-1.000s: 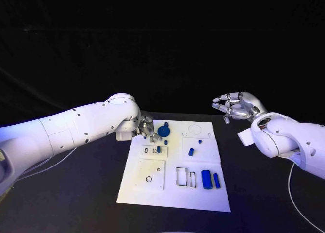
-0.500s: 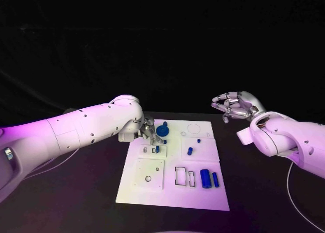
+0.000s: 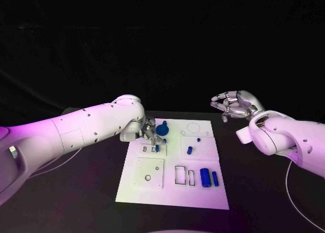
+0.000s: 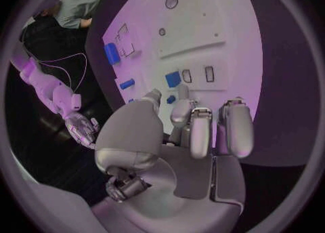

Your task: Assemble the parts on the task board

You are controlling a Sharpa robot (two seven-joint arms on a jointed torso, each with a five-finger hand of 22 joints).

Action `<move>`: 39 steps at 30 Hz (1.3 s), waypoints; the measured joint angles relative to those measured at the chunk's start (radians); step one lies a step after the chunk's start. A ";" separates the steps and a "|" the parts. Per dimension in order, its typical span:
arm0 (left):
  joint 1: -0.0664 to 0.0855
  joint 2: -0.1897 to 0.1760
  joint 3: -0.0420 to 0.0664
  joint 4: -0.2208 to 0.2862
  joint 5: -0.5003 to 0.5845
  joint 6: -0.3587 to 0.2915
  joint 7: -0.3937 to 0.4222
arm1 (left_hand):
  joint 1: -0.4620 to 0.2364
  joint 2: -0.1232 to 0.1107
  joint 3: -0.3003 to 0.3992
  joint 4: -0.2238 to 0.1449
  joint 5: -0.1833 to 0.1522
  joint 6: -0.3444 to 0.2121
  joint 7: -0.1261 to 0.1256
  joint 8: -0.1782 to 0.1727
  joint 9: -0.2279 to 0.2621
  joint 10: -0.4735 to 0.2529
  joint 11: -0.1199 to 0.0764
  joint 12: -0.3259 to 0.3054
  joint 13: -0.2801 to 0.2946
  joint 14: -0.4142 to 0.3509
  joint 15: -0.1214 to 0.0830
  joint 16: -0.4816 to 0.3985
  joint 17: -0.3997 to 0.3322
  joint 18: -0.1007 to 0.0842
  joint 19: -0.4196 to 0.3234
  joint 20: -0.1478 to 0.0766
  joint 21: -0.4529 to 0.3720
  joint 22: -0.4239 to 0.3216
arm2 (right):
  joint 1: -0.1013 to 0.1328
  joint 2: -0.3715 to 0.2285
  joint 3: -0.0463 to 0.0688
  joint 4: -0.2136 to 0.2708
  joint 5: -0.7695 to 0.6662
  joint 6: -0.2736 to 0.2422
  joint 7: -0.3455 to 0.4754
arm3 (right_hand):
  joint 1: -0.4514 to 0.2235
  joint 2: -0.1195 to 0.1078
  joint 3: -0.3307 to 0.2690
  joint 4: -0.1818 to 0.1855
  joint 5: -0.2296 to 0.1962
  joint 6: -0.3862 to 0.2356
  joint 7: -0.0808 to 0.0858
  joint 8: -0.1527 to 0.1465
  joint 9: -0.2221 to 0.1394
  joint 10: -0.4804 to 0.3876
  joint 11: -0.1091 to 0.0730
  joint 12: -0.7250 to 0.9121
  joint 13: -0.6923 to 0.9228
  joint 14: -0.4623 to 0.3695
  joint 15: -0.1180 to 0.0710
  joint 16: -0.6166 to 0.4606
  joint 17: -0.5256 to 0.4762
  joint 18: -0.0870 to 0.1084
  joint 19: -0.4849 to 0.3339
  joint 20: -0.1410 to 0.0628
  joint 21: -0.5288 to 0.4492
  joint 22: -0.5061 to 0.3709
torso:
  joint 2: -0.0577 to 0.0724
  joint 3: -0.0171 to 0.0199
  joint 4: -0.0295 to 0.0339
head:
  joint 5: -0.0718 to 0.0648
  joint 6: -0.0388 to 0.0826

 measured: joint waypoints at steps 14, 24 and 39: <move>-0.008 0.012 -0.003 -0.024 0.012 0.022 -0.001 | 0.015 0.004 0.000 0.000 0.009 -0.005 0.002 0.000 0.003 -0.004 0.004 0.000 -0.002 0.000 0.000 0.000 0.000 0.000 0.000 0.000 0.004 0.002 | -0.002 0.006 0.000 -0.006 0.000 0.002 -0.001 | 0.000 0.000 0.000 0.000 0.006 -0.004 -0.004 0.000 0.001 0.000 0.000 0.000 0.000 0.000 0.000 0.000 -0.002 0.000 0.000 0.000 -0.005 -0.004 | -0.001 0.0002 0.0012 | -0.003 -0.006; -0.010 0.015 -0.004 -0.027 0.019 0.036 -0.001 | 0.051 0.020 0.022 -0.004 0.012 -0.011 0.004 0.000 0.005 -0.011 0.004 -0.005 -0.002 0.000 0.000 0.000 0.000 0.000 0.000 0.000 0.004 0.007 | -0.003 0.009 0.000 -0.010 0.000 0.003 -0.002 | 0.000 0.000 0.000 0.000 0.009 -0.004 -0.004 0.004 0.001 0.000 0.000 0.000 -0.001 0.000 0.000 0.000 -0.002 0.000 0.000 0.000 -0.005 -0.004 | -0.001 0.0002 0.0012 | -0.002 -0.007; -0.012 0.017 -0.004 -0.031 0.030 0.039 0.002 | 0.116 0.006 0.184 -0.003 0.012 -0.011 0.004 -0.005 0.009 -0.011 0.004 -0.005 -0.003 0.000 0.000 0.000 0.000 0.000 -0.002 0.002 0.011 0.012 | -0.003 0.014 0.000 -0.015 0.000 0.004 -0.007 | 0.000 0.000 -0.002 0.002 0.009 -0.004 -0.004 0.004 0.001 0.000 0.000 0.000 -0.001 0.000 0.000 0.000 0.001 0.000 0.000 0.000 -0.005 -0.005 | 0.000 0.0004 0.0012 | -0.001 -0.009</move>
